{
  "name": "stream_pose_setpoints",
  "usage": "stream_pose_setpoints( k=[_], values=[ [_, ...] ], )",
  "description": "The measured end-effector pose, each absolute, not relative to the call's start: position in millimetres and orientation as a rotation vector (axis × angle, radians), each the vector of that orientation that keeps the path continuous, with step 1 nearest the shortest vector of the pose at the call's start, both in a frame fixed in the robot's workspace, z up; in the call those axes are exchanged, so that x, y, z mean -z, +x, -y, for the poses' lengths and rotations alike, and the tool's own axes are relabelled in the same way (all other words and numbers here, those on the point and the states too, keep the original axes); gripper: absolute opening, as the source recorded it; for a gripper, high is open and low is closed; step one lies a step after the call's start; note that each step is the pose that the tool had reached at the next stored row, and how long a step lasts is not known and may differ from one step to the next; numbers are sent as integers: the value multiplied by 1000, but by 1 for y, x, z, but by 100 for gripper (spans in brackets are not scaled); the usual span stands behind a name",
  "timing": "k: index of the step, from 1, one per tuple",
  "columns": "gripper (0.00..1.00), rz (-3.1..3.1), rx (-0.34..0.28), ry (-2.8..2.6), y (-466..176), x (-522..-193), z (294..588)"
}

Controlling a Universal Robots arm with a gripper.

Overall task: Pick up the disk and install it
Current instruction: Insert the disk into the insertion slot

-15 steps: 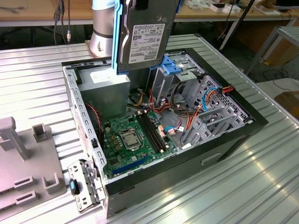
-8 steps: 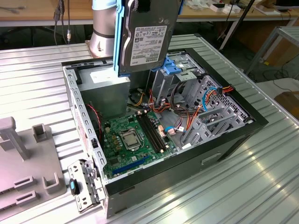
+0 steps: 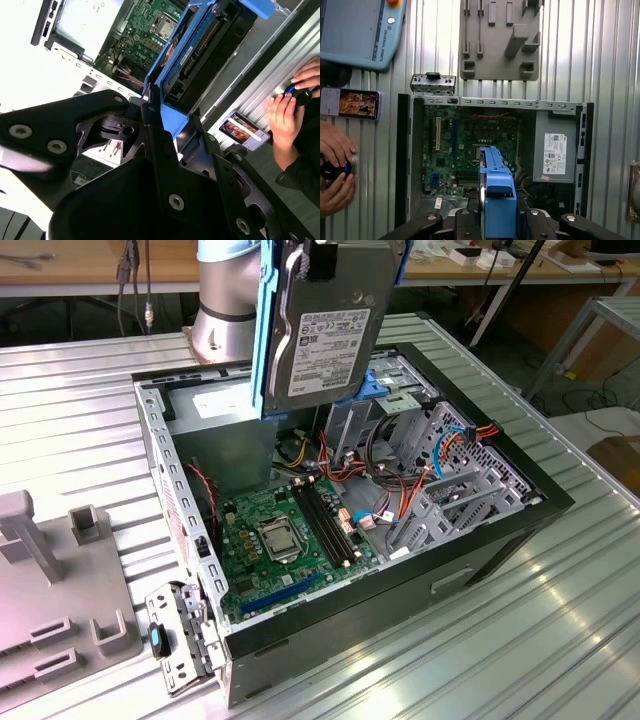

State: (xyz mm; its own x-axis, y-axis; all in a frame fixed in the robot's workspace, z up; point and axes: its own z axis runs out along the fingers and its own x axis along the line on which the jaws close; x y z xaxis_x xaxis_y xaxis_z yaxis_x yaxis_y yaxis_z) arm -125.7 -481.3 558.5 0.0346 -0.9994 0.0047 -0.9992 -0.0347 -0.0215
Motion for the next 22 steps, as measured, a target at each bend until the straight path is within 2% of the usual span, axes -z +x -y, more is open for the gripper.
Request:
stream_pose_setpoints(
  k=[10, 16, 22],
  values=[
    [37, -2173, 28, -2251, -115, -554, 500],
    [37, -2149, -22, -2228, -108, -552, 503],
    [37, -2149, -22, -2228, -104, -551, 505]
  ],
)
